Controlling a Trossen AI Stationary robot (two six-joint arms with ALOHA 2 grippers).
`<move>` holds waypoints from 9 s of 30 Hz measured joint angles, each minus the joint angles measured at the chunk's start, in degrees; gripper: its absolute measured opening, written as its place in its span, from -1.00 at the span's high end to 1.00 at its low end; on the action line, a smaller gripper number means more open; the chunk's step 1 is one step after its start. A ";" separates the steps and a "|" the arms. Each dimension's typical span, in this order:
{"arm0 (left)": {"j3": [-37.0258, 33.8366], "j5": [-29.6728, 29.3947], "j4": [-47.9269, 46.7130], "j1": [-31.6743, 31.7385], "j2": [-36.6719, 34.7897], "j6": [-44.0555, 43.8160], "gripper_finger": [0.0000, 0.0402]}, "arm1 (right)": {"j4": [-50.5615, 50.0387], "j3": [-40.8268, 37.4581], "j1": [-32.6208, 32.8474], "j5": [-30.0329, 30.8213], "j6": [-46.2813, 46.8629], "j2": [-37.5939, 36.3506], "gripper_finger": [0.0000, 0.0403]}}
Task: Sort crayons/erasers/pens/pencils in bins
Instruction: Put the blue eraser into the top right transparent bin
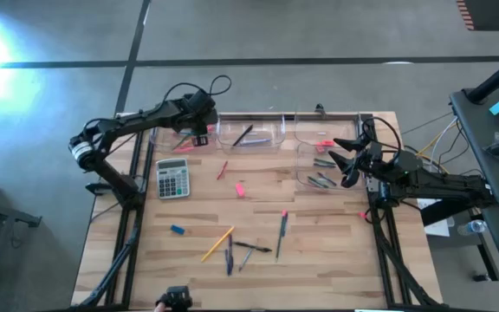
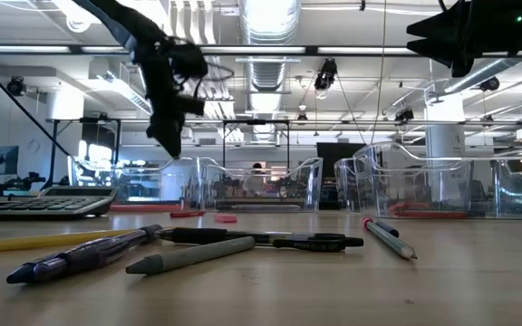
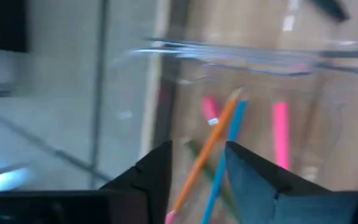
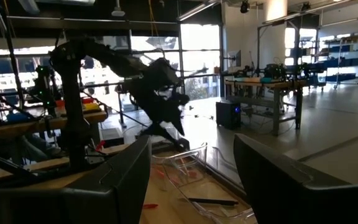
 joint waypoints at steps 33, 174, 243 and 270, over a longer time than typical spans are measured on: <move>-9.86 8.87 -20.45 -66.48 -9.72 -72.06 0.19 | -0.04 0.00 0.02 -1.53 2.17 0.00 -0.09; -20.67 -4.47 71.80 -43.66 -4.81 -40.02 1.00 | 47.53 0.02 0.02 -15.05 6.24 45.02 -0.09; -20.67 -2.56 63.42 -43.44 -4.95 -37.39 0.41 | -4.10 22.43 -2.59 4.06 0.57 42.52 0.93; -18.54 -2.77 66.70 -41.88 -5.45 -30.91 0.26 | -38.14 34.01 -36.76 -14.64 10.69 52.68 0.30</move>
